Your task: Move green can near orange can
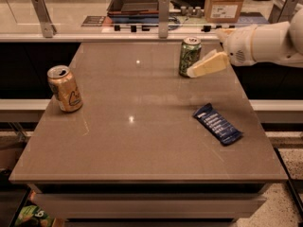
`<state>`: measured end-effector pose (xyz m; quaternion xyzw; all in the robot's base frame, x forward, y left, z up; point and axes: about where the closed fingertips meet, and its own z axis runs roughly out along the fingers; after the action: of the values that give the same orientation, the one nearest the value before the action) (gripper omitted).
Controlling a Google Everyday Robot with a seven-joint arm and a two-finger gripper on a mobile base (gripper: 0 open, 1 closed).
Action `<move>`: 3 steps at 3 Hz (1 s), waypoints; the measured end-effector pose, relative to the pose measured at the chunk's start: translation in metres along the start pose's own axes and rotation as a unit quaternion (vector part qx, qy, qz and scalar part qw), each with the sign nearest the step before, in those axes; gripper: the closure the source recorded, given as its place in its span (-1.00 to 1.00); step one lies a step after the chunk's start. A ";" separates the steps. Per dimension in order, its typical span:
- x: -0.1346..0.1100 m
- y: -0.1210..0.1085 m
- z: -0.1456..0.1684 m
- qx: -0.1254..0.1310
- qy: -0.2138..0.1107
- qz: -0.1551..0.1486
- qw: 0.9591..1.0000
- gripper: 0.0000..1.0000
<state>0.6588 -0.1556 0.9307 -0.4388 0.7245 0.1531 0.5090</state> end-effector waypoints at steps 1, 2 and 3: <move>0.002 -0.014 0.019 0.011 -0.026 -0.002 1.000 -1.00; 0.003 -0.029 0.030 0.023 -0.043 -0.004 0.999 -1.00; 0.010 -0.042 0.040 0.029 -0.057 0.006 0.998 -1.00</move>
Offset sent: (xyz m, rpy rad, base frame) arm 0.0614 -0.0074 -0.0095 0.0786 -0.1184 -0.0404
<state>0.7150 -0.1575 0.9144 -0.4104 0.7011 0.1592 0.5610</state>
